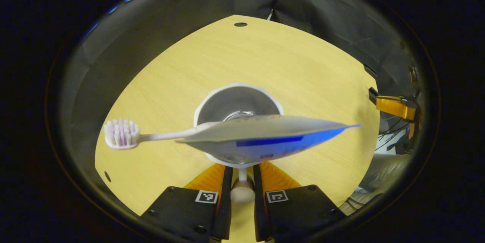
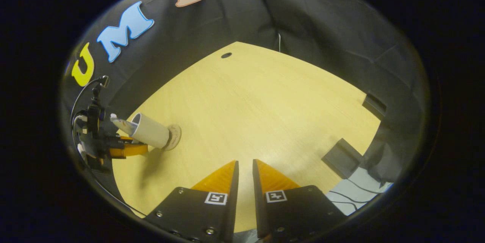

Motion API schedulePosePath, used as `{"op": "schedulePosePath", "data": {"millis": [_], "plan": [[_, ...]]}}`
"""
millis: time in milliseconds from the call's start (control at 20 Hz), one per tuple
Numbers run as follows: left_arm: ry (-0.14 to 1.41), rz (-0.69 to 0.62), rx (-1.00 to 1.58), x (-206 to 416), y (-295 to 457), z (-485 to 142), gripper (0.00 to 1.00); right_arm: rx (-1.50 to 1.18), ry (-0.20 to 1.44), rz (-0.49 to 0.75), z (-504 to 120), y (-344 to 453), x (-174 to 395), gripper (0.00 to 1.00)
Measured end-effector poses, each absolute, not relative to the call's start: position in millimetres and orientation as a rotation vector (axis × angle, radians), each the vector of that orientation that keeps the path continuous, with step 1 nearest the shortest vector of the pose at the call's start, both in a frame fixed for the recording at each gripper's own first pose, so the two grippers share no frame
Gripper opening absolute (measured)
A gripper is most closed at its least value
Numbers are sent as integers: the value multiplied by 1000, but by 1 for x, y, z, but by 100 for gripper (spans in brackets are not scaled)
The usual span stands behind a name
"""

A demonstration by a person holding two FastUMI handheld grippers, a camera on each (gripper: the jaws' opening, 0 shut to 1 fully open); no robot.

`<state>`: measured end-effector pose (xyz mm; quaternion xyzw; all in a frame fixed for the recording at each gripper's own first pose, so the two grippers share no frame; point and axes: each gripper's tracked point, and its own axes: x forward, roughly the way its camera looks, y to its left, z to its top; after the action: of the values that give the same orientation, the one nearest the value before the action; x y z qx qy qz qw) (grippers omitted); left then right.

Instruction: Put the toothbrush and toothpaste on the desktop into the cup, then pick up the cup and place it on the coaster on the desktop.

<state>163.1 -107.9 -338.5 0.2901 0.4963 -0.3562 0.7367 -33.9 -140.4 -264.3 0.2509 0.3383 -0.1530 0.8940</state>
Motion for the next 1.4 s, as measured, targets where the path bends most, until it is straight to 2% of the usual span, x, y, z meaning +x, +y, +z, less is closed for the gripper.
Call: {"op": "schedulePosePath", "data": {"millis": [200,400,600,850,1100,1400], "plan": [[1094,-778,654,184,-108,-329,32,537,705,-318,-265,-141,-34,22],[1089,-770,688,180,-118,-335,31,541,719,-306,-272,-139,-34,22],[1045,-769,700,186,-117,-314,39,556,730,-295,-278,-136,-34,22],[1020,-738,666,182,-109,-299,39,550,719,-272,-277,-132,-31,22],[1002,-712,619,163,-79,-284,39,523,713,-219,-265,-111,-21,22],[941,-581,525,135,-18,-257,38,439,702,-96,-249,-66,4,22]]}}
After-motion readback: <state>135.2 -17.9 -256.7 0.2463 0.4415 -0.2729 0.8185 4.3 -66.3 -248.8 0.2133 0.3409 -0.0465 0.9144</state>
